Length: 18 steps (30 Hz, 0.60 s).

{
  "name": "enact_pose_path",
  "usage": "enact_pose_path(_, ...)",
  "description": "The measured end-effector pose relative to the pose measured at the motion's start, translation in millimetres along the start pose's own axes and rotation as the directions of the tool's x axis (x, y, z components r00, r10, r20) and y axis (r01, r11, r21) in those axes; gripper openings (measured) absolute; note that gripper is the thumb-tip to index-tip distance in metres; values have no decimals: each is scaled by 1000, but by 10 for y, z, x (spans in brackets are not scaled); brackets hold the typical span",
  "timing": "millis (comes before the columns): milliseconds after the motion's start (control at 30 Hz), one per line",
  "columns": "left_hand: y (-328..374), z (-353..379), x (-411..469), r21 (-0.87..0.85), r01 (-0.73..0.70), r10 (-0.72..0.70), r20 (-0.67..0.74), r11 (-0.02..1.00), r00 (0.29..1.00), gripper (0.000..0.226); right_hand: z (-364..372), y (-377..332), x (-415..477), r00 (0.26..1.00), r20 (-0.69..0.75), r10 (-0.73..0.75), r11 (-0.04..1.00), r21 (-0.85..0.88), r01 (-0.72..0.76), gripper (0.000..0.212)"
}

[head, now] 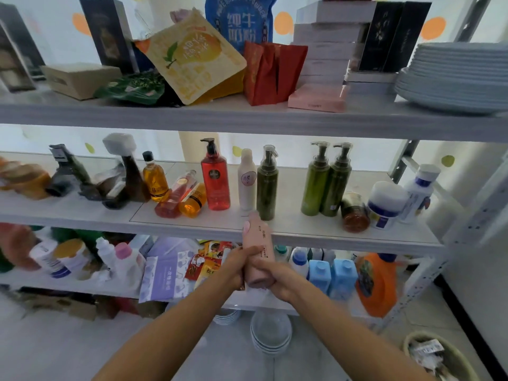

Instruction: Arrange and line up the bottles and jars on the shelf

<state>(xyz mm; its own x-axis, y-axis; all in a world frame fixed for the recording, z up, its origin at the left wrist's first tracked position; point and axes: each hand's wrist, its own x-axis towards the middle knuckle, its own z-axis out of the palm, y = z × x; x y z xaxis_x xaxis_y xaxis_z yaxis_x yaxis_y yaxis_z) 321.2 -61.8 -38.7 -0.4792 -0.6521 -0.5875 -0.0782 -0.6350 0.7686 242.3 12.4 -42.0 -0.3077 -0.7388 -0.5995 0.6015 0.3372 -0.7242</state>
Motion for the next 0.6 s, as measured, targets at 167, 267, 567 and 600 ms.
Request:
enact_pose_path(167, 179, -311, 34, -74, -25, 22, -39, 997, 999, 46, 213, -69, 205, 994, 106, -9, 989, -145, 25, 17)
enact_pose_path(267, 314, -399, 129, -83, -43, 41, -20, 996, 999, 43, 316, -174, 385, 998, 23, -63, 972, -227, 67, 28)
enact_pose_path(567, 385, -653, 414, -54, 68, -63, 86, 996, 994, 43, 475, -698, 996, 789, -450, -417, 899, -332, 286, 73)
enact_pose_path(600, 367, -678, 438, -44, 72, -67, 101, 996, 993, 42, 478, -751, 1067, 780, -456, -429, 891, -356, 281, 78)
